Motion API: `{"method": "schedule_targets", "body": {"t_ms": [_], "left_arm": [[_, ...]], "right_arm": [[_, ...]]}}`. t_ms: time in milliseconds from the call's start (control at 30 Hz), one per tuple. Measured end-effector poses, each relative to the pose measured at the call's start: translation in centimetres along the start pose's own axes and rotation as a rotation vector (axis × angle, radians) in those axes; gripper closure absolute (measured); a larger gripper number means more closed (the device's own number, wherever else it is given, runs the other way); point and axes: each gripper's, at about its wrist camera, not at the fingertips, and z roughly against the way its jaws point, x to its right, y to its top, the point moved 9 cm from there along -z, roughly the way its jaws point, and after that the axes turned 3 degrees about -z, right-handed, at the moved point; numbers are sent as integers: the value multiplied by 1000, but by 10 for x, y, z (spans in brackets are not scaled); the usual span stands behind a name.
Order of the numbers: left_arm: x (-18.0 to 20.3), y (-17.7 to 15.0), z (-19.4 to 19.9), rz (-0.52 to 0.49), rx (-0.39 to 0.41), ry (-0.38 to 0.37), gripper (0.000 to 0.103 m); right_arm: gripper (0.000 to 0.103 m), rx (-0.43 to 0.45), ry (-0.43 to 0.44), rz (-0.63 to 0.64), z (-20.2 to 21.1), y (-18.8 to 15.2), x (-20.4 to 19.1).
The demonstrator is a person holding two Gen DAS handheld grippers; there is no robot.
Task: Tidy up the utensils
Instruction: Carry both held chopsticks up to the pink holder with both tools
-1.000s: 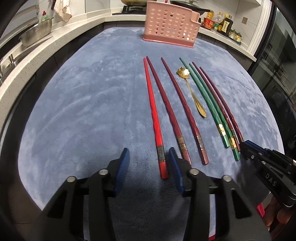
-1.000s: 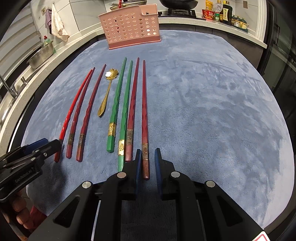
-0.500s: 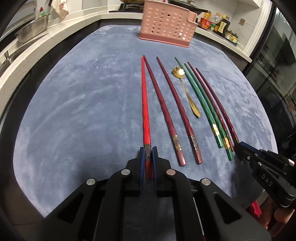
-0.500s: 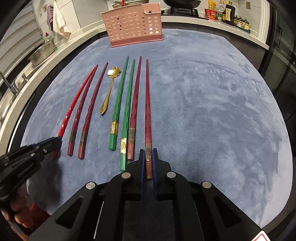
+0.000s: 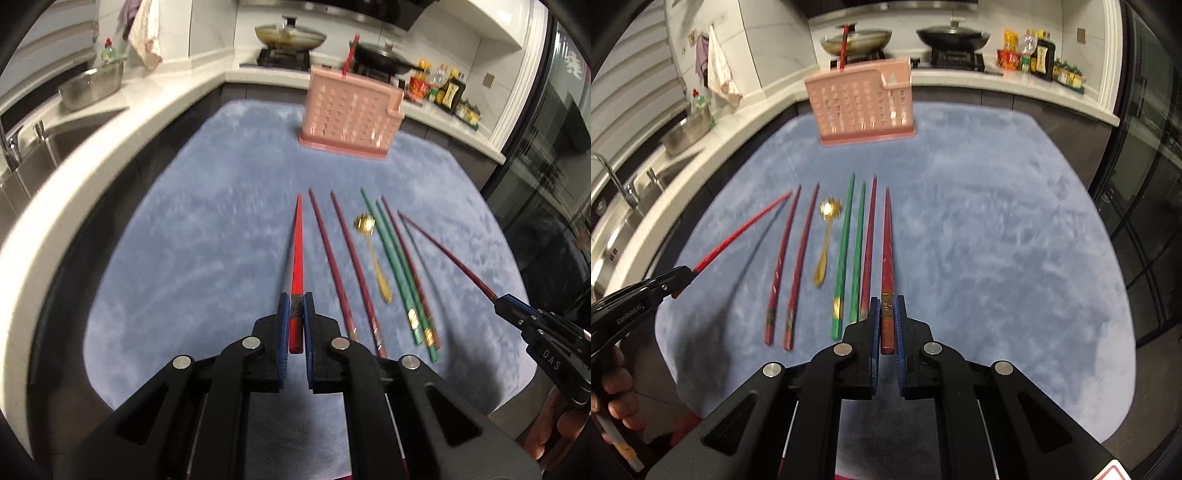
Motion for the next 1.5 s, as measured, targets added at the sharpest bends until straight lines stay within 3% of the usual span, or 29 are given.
{"method": "schedule_targets", "body": {"t_ms": [367, 833, 1167, 1500], "left_arm": [[-22, 62, 49, 48, 136, 32, 96], [-55, 145, 89, 95, 257, 80, 96], [-46, 217, 110, 79, 373, 69, 96], [-14, 316, 109, 24, 517, 42, 96]], "right_arm": [[96, 143, -6, -57, 51, 62, 18], [96, 259, 18, -145, 85, 143, 44], [96, 338, 66, -171, 94, 205, 50], [96, 451, 145, -137, 90, 306, 23]]}}
